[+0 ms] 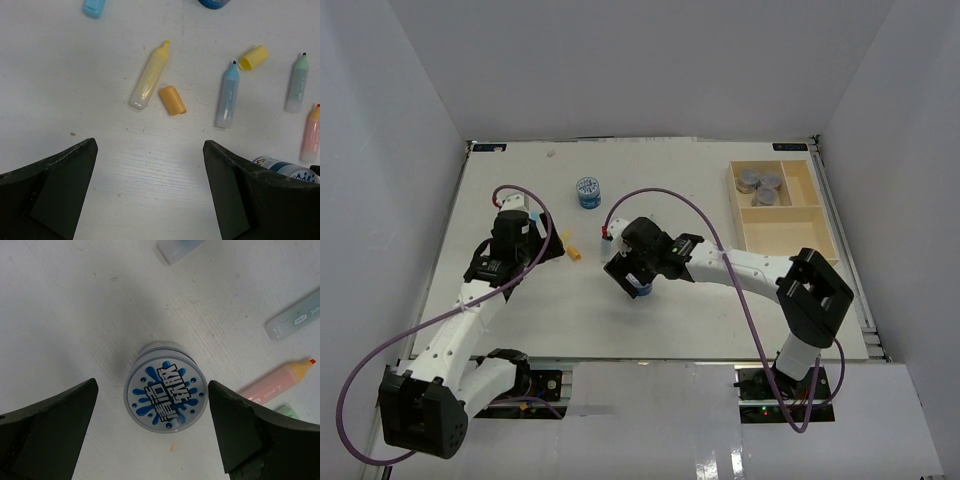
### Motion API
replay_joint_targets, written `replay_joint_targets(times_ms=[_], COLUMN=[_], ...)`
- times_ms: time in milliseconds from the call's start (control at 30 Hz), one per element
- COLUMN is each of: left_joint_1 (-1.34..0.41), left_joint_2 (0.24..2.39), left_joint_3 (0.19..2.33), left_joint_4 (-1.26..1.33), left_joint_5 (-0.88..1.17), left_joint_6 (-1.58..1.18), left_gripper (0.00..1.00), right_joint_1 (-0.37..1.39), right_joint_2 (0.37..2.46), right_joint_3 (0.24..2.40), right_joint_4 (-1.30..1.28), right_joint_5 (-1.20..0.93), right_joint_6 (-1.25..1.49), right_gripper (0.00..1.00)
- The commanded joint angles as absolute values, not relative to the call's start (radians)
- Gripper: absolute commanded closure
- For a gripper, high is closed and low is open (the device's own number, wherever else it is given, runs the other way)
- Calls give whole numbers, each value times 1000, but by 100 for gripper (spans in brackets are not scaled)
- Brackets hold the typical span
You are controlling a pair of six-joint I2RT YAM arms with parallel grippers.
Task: Sort the stationery into containers
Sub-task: Pick up the stationery from the center of the board.
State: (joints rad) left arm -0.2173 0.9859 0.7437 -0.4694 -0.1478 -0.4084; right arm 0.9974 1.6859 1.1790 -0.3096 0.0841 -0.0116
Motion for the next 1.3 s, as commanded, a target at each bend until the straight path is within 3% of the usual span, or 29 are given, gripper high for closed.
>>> replay_joint_targets(times_ms=[0, 167, 367, 567, 767, 1000, 1267], left_joint_1=[-212, -210, -212, -210, -210, -212, -210], left_joint_2=[953, 951, 954, 954, 953, 951, 954], left_joint_3=[746, 746, 746, 744, 742, 744, 742], left_joint_4=[-454, -454, -453, -453, -454, -451, -445], left_joint_5=[-178, -166, -150, -144, -129, -111, -77], left_joint_6=[-397, -397, -396, -394, -393, -391, -393], left_gripper=[2, 2, 2, 2, 2, 2, 2], right_joint_1=[1011, 1011, 1011, 1011, 942, 524, 113], right_joint_2=[1719, 1735, 1730, 1698, 1614, 1511, 1627], right_joint_3=[1232, 1236, 1236, 1239, 1259, 1360, 1572], right_joint_4=[-351, -357, -359, -364, -400, -452, -472], right_joint_5=[126, 152, 182, 241, 288, 259, 270], right_joint_6=[-14, -9, -8, -8, -8, -8, 75], right_gripper=[3, 0, 16, 45, 50, 51, 51])
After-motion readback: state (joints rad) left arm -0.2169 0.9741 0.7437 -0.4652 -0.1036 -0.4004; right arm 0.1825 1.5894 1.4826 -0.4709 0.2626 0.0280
